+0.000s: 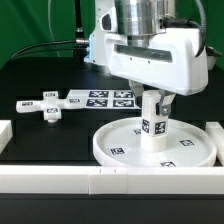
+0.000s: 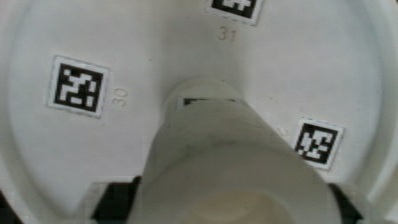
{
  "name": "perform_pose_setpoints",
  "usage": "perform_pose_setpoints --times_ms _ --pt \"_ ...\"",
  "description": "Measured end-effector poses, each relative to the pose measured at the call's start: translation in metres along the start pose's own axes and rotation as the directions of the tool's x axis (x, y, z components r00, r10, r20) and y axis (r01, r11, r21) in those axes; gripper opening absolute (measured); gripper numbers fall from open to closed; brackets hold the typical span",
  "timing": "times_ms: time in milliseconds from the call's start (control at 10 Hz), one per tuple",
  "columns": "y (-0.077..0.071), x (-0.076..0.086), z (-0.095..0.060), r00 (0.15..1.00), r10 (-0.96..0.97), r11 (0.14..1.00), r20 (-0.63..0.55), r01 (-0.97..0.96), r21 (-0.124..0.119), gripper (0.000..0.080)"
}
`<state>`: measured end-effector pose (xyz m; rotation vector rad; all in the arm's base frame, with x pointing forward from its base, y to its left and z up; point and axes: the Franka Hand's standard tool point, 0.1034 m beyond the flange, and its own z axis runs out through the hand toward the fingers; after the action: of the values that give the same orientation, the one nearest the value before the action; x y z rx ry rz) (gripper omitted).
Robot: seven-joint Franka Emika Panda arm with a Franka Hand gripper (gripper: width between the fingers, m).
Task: Assemble round table
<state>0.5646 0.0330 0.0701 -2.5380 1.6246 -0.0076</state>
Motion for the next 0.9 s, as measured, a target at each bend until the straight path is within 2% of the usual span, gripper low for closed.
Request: perform_pose_setpoints --times_ms 200,300,400,700,900 --pt "0.000 -0.001 0.000 0.997 0.074 0.997 0.008 -0.074 0.005 0.0412" --pt "-0.001 -0.003 0.001 0.997 0.079 0.997 0.012 -0.079 0.006 0.0578" --pt "-0.001 -0.003 0.001 0.998 0.067 0.998 0.012 -0.067 0.006 0.0628" --pt "-0.008 -0.010 -0.005 0.983 -0.183 0.983 0.015 0.183 0.012 0.0648" --pt "-0.008 -0.011 -0.005 0.980 -0.199 0.980 0.018 0.199 0.013 0.0649"
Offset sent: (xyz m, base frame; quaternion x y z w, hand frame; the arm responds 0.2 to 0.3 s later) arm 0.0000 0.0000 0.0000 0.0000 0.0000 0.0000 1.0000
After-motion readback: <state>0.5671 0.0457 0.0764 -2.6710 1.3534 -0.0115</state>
